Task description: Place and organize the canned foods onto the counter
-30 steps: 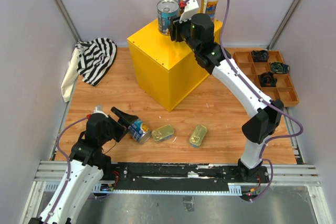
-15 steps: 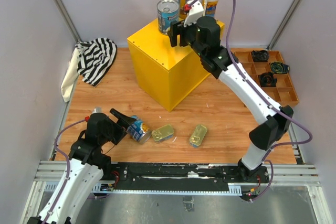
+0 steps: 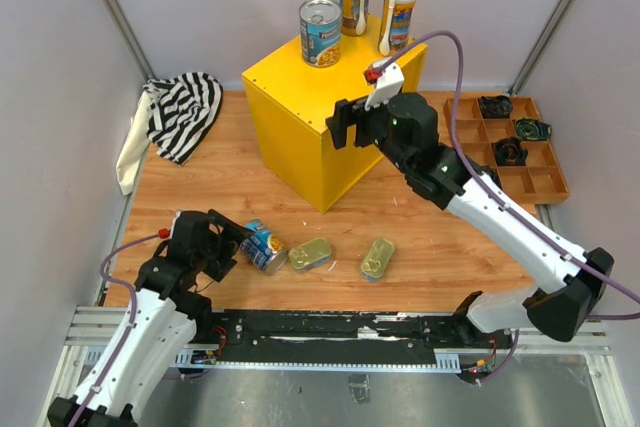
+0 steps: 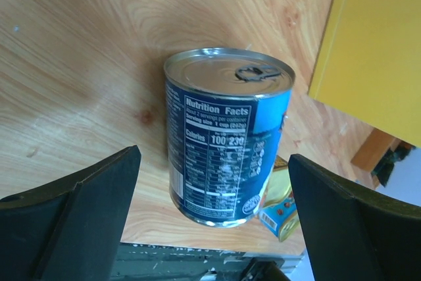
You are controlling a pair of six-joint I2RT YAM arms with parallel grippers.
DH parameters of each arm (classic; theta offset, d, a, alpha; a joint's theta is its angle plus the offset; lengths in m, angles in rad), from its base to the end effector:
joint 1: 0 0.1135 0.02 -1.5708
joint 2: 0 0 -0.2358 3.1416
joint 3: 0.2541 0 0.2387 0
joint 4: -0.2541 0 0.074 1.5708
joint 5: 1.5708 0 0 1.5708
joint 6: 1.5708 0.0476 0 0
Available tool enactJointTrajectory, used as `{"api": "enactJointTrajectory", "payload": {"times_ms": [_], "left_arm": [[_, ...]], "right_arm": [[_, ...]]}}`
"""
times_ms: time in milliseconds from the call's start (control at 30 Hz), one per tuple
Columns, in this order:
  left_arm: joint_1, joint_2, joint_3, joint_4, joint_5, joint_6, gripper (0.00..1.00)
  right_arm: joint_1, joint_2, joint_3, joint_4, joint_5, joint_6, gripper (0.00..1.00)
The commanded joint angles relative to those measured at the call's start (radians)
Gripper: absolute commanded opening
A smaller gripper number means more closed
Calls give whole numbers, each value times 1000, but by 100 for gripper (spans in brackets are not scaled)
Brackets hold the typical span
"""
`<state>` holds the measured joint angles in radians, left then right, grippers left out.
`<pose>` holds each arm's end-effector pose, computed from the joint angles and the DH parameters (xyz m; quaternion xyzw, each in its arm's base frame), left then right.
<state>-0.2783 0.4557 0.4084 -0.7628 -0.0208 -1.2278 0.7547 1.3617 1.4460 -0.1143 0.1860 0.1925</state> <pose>0.1211 -0.0336 0.1782 -0.4279 0.8240 -0.2468 0.2775 0.2369 0.2107 0.4198 -0.1361 0.7044 0.2570 0.6475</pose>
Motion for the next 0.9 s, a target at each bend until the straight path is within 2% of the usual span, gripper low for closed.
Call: {"api": "enactJointTrajectory", "payload": {"times_ms": [0, 233, 400, 867], "left_arm": [[-3, 85, 43, 54, -44, 20, 99], [-3, 164, 56, 124, -45, 61, 99], [-3, 187, 57, 159, -35, 82, 99], [-4, 205, -15, 255, 3, 99, 99]], "right_arm": [[73, -107, -98, -28, 113, 56, 87], [183, -279, -291, -93, 250, 116, 89], [257, -338, -376, -157, 338, 175, 91], [371, -283, -373, -244, 361, 233, 93]]}}
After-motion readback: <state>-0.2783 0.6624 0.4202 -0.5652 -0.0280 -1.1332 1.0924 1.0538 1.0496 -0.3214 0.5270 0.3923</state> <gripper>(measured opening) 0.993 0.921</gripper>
